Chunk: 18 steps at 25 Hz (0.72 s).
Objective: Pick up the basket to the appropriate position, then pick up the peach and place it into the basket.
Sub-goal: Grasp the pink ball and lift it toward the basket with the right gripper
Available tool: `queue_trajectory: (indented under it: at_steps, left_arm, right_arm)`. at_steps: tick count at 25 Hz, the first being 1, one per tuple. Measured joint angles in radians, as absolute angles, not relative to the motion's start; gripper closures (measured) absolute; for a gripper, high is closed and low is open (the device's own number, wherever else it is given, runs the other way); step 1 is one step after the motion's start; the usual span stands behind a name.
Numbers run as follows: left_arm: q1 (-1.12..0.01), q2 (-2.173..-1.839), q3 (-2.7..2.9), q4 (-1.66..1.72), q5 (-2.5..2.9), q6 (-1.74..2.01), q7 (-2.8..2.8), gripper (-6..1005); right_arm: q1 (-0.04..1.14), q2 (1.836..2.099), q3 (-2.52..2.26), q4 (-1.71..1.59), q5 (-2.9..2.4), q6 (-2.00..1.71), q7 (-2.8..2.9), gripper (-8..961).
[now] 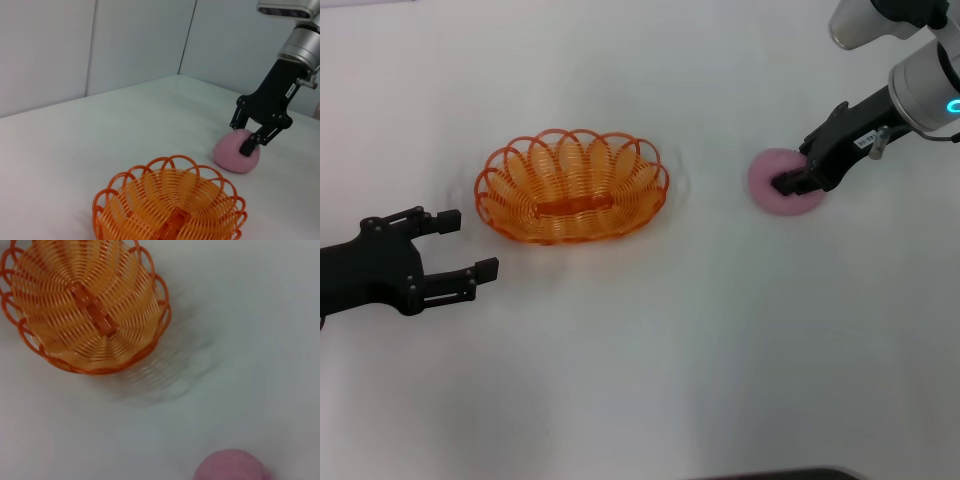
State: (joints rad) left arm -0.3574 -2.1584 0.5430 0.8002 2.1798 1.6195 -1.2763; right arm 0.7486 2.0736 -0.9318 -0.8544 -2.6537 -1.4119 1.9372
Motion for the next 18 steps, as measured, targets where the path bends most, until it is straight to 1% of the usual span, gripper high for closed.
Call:
queue_trajectory:
  at_steps: [10, 18]
  left_arm:
    - [-0.357, -2.158, 0.543, 0.799, 2.18, 1.616, -1.276, 157]
    - [-0.357, -2.158, 0.543, 0.799, 2.18, 1.614, -1.276, 157]
  right_arm:
    - [0.759, 2.064, -0.923, -0.909, -2.649, -1.482, 1.94, 642]
    - [0.762, 2.072, -0.919, -1.118, -2.647, -1.638, 1.983, 643]
